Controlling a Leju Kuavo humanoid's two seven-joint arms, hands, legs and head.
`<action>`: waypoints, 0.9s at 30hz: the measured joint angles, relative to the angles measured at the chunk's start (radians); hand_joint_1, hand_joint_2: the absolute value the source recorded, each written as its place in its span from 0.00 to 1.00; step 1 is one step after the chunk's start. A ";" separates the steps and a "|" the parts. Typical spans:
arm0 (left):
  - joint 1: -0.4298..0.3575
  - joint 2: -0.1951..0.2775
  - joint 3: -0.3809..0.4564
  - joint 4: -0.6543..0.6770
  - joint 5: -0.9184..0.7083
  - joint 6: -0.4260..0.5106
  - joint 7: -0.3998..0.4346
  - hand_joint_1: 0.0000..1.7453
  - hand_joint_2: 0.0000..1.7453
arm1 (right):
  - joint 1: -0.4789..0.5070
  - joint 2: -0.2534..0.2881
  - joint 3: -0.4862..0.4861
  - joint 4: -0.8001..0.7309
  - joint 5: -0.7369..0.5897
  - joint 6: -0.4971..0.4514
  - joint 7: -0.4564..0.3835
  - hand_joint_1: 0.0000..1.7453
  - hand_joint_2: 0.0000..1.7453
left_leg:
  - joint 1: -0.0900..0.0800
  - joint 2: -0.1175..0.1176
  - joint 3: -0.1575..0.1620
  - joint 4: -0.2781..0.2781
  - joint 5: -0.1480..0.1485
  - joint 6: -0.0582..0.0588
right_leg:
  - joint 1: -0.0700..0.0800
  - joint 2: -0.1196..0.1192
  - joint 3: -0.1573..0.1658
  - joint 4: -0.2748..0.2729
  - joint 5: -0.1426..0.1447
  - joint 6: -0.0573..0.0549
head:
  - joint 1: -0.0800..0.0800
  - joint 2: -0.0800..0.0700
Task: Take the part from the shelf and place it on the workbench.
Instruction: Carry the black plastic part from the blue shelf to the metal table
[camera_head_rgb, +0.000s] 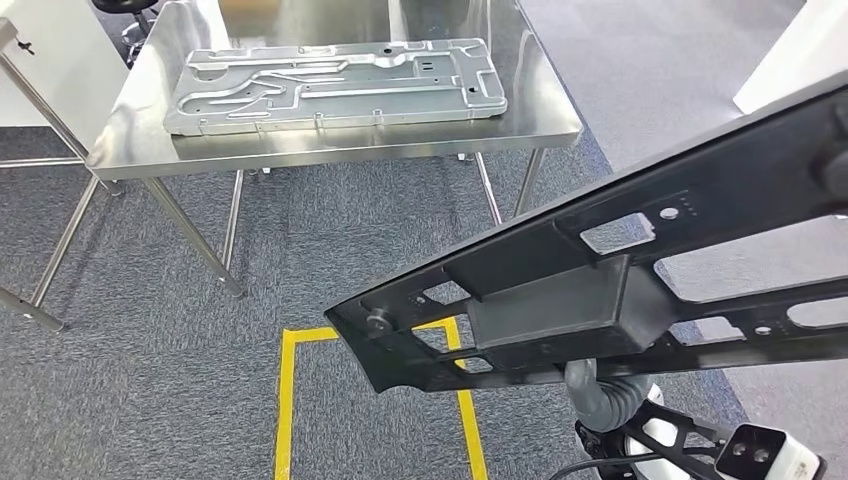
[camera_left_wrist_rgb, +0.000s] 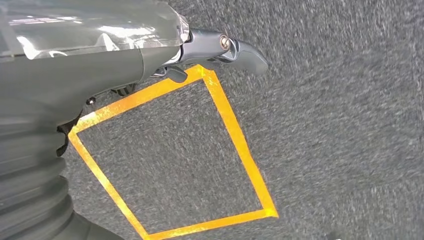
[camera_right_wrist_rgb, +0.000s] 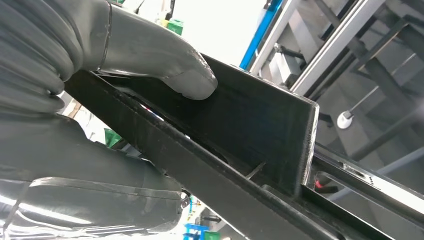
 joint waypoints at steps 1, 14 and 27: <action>0.000 0.000 0.000 0.000 0.000 0.000 0.000 0.00 1.00 | 0.003 0.000 0.000 0.000 0.002 -0.001 0.000 1.00 1.00 | 0.001 0.000 0.009 0.000 -0.007 -0.001 | -0.003 -0.001 -0.019 0.011 0.018 0.003 | 0.000 0.000; 0.002 -0.005 0.000 0.001 -0.001 0.002 0.000 0.00 1.00 | -0.001 -0.001 0.004 0.008 0.035 -0.031 0.000 1.00 1.00 | 0.004 0.000 -0.048 0.214 -0.144 -0.058 | -0.001 -0.011 0.107 -0.270 0.149 -0.054 | 0.000 0.000; 0.010 -0.005 0.000 0.001 0.000 0.000 -0.002 0.00 1.00 | -0.006 -0.009 0.027 0.016 0.017 -0.060 0.000 1.00 1.00 | 0.001 0.000 -0.026 0.009 0.022 -0.004 | 0.008 -0.020 0.152 -0.217 0.056 -0.007 | 0.000 0.000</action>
